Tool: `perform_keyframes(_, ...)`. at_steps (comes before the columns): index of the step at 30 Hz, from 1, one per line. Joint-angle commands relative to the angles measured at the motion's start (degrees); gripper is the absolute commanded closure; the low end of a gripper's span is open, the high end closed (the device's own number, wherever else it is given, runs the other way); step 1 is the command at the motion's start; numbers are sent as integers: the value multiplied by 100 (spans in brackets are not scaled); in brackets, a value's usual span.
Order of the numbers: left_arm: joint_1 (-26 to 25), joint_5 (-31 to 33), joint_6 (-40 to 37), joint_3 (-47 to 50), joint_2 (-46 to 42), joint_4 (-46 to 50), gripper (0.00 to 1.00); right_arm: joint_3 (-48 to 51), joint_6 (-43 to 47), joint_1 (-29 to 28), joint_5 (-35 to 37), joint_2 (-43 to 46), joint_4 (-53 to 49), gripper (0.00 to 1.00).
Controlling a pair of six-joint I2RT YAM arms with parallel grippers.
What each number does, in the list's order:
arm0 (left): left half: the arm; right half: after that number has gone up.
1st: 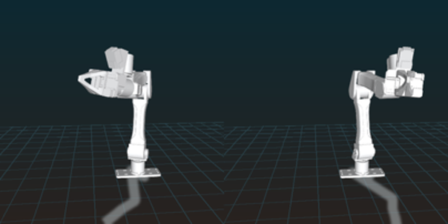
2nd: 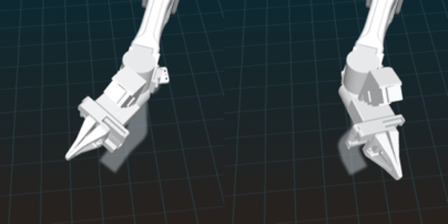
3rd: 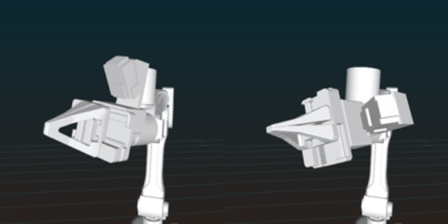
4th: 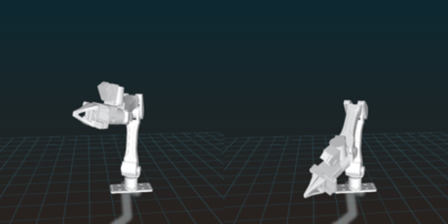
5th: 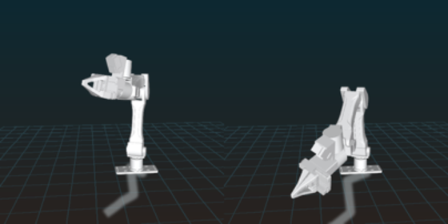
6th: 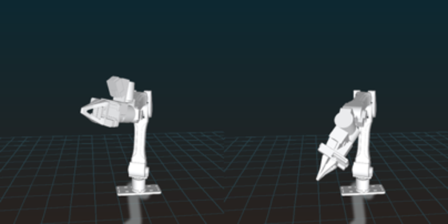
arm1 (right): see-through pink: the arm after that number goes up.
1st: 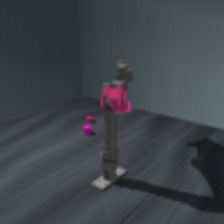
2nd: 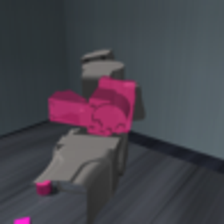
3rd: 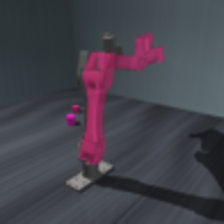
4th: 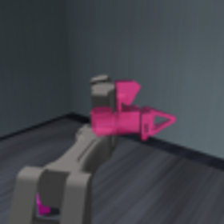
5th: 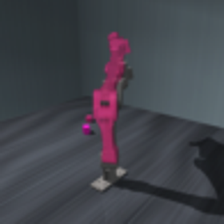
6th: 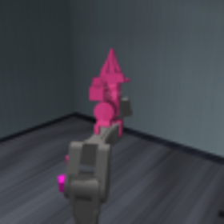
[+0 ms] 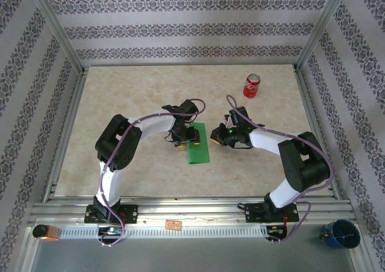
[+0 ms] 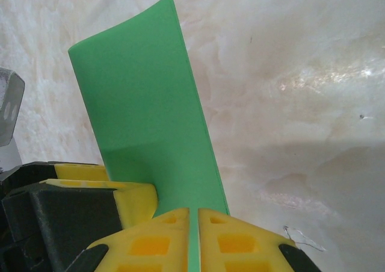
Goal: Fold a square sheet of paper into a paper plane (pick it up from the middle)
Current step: Hold the square sheet of paper at the center of the table.
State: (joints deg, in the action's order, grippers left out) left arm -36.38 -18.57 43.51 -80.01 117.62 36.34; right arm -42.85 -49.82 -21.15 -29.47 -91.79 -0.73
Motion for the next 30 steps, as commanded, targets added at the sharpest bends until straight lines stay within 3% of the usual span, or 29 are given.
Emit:
perform_keyframes(1,-151,164,-66,479,827,144,41,5,-29,-12,-135,-115,56,86)
perform_keyframes(18,-159,143,-149,319,942,193,39,6,-13,-25,-141,-124,60,86)
perform_keyframes(24,-159,133,-132,337,960,189,39,-226,50,-145,-845,-550,294,92)
perform_keyframes(30,-159,125,-123,310,964,185,39,-443,142,-364,-489,-709,107,98)
